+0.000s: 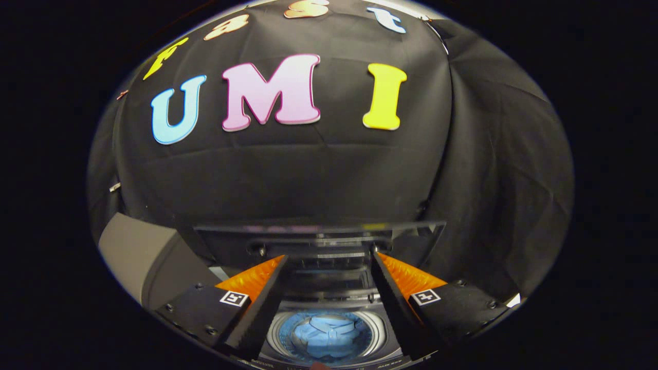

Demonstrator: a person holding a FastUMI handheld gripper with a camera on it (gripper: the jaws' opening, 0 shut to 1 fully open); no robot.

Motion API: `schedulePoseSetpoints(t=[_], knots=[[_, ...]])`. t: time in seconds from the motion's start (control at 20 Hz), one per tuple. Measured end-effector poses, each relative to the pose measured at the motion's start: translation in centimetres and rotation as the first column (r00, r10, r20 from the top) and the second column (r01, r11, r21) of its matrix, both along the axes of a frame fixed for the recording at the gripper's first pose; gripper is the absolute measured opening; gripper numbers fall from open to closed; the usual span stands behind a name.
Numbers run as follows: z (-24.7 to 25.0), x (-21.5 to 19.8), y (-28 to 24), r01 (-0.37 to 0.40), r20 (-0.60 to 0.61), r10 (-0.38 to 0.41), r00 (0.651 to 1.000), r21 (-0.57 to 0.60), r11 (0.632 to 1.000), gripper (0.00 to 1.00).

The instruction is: Put the clothes into the washing machine and then close the washing machine lid.

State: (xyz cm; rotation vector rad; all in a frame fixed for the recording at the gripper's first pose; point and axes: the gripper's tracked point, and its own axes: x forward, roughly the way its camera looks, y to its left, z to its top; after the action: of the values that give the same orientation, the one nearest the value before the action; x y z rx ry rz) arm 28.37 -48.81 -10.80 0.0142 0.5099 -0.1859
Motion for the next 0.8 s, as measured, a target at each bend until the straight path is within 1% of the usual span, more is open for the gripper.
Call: schedulePoseSetpoints(t=[0.15,0.35,0.45,0.65,0.75,0.8], knots=[[2.4,2.9,-0.2,-0.011,0.061,0.012,0.998,-0.005,1.000,0.99],[2.0,5.9,0.1,-0.036,0.041,0.037,0.998,-0.024,0.999,0.98],[0.9,6.9,-0.3,-0.028,0.012,0.028,1.000,-0.027,0.999,0.98],[-1.5,8.1,-0.3,-0.032,-0.032,0.032,0.999,0.009,0.999,0.99],[-3.4,7.1,-0.4,-0.034,-0.093,0.035,0.995,0.007,0.999,0.99],[-3.0,7.0,-0.4,-0.024,-0.055,0.026,0.998,0.029,0.999,0.99]])
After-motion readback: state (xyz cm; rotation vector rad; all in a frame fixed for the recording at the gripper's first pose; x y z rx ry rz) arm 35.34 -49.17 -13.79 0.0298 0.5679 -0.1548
